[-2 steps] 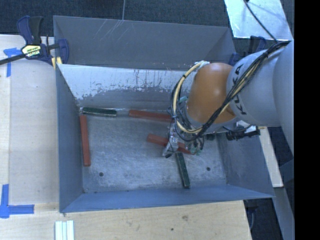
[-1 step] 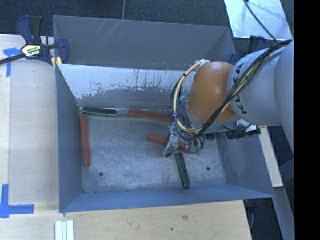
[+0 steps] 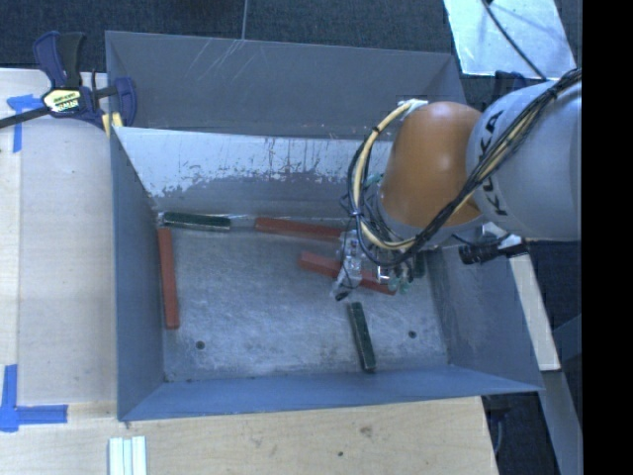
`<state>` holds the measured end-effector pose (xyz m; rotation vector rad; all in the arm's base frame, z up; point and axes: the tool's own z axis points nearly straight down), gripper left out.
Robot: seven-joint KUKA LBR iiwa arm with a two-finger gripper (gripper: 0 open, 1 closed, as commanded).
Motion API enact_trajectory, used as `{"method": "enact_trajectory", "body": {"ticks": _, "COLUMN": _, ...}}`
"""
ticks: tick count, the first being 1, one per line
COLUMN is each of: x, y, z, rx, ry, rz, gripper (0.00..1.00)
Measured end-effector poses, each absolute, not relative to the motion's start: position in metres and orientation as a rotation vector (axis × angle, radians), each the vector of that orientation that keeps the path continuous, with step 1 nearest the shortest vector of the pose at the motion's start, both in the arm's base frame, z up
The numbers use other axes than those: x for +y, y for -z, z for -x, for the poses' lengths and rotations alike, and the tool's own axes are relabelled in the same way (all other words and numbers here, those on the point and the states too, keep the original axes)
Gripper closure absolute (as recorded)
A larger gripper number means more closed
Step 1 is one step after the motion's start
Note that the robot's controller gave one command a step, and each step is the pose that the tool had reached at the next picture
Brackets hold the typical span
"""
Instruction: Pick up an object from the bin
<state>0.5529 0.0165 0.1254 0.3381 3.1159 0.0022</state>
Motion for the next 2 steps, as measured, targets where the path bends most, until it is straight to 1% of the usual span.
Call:
{"method": "enact_trajectory", "body": {"ticks": 1, "x": 0.0159, "y": -0.1675, "z": -0.5546, "rx": 3.116, "ry": -0.002, "rz": -0.336, "gripper": 1.0}}
{"method": "enact_trajectory", "body": {"ticks": 2, "x": 0.0157, "y": -0.175, "z": -0.5557, "rx": 3.118, "ry": -0.002, "rz": -0.334, "gripper": 1.0}}
